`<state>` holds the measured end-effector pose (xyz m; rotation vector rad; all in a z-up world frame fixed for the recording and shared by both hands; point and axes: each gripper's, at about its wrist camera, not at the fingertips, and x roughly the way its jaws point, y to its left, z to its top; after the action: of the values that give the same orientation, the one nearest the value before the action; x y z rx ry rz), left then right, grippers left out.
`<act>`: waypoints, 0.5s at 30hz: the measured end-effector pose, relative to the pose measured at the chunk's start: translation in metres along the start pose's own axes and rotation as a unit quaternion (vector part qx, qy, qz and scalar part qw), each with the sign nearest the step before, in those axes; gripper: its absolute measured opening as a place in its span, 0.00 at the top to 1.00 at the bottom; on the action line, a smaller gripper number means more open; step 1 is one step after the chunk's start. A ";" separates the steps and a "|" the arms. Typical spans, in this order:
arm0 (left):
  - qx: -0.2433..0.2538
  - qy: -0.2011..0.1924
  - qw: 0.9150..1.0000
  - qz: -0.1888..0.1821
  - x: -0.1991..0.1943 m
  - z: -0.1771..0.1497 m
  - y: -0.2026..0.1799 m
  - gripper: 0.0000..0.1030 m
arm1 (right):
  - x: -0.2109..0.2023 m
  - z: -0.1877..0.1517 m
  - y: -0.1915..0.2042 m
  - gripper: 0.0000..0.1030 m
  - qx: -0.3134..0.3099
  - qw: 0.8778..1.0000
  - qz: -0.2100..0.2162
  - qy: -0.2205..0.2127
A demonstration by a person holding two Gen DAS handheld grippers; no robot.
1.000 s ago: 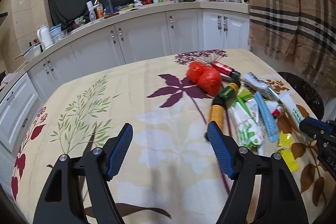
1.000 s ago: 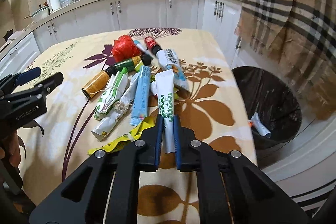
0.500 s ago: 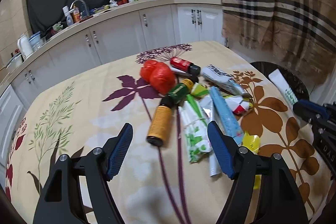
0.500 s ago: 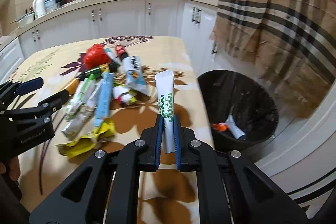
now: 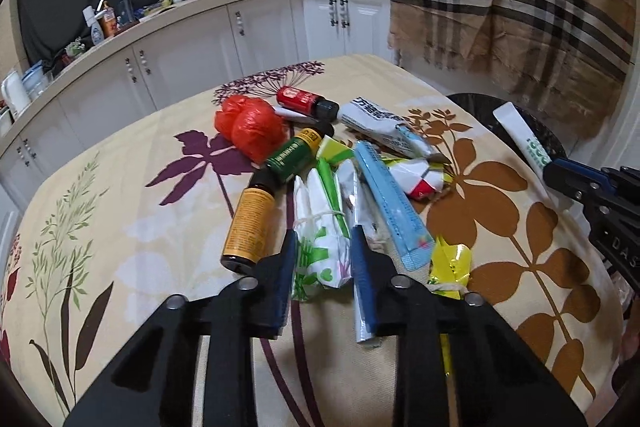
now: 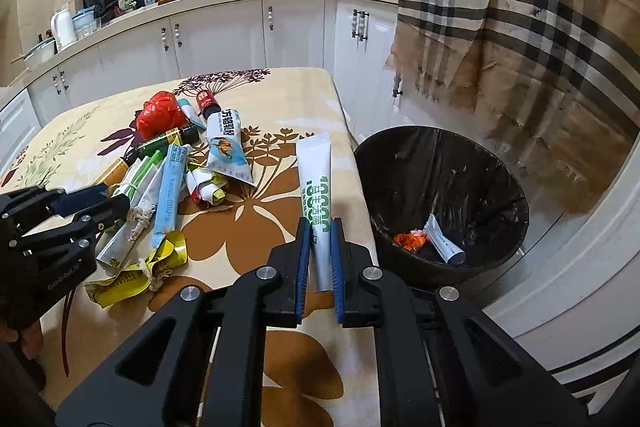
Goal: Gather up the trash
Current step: 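Lift the white-green tube with the right gripper while the left gripper grasps a white wrapper, then move both tools over the bin and open both grippers to drop the items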
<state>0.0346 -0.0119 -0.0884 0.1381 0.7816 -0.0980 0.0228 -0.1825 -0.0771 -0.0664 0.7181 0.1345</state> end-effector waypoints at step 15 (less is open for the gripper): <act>0.004 -0.085 0.996 0.010 -0.037 0.015 -0.001 0.83 | -0.008 0.011 -0.005 0.90 0.007 1.000 -0.013 -0.027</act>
<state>0.0187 -0.0140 -0.0515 0.1429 0.6095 -0.0928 0.0247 -0.1872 -0.0639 -0.0593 0.6635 0.1065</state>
